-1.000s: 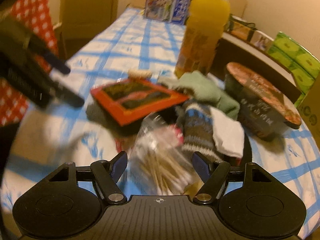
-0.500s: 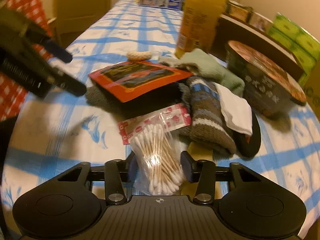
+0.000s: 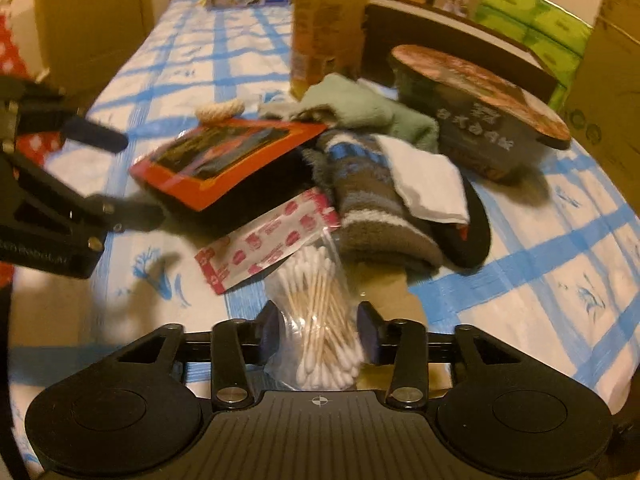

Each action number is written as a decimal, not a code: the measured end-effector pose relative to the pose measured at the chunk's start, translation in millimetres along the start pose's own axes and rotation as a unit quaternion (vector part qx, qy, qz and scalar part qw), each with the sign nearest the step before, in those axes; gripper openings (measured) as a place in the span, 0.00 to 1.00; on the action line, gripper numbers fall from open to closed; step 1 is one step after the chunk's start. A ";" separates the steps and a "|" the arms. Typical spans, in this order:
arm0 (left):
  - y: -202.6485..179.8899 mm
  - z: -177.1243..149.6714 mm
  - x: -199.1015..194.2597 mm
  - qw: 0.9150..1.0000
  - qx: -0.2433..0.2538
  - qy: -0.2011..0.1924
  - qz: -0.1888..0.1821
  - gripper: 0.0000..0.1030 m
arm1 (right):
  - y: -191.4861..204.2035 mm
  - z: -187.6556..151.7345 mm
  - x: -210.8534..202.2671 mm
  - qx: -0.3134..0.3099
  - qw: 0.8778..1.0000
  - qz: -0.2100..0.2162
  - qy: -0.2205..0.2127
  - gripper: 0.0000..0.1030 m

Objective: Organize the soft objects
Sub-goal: 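Close the left tool on the edge of the red-and-black packet, then lift and carry the swab bag and red packet over the open brown box with both tools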

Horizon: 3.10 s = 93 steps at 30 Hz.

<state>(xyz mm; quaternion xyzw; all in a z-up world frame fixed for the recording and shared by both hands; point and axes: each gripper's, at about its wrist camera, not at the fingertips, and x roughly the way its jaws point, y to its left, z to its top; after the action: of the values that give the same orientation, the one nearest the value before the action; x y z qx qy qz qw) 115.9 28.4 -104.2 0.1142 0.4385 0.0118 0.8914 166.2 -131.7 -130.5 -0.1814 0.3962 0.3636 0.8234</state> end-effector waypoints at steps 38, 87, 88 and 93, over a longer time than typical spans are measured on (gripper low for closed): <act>-5.0 20.2 24.3 0.985 0.128 -0.099 0.060 0.06 | -48.6 2.9 -66.3 0.180 0.981 0.009 -0.077 0.28; 94.9 66.5 -102.8 0.984 -0.061 -0.165 0.034 0.01 | -93.9 36.0 -126.5 0.179 0.971 0.022 -0.157 0.28; 101.0 71.3 -99.9 0.984 -0.063 -0.165 0.036 0.01 | -98.5 43.3 -123.2 0.177 0.971 0.021 -0.157 0.28; 138.6 102.0 -82.0 0.982 -0.067 -0.173 0.048 0.01 | -118.6 84.5 -105.2 0.168 0.972 0.023 -0.161 0.28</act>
<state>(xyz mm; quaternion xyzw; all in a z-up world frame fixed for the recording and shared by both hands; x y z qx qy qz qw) 156.4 133.8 49.4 0.0757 0.2704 0.0637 0.9577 253.9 -209.5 5.7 0.0295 0.3177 0.3348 0.8866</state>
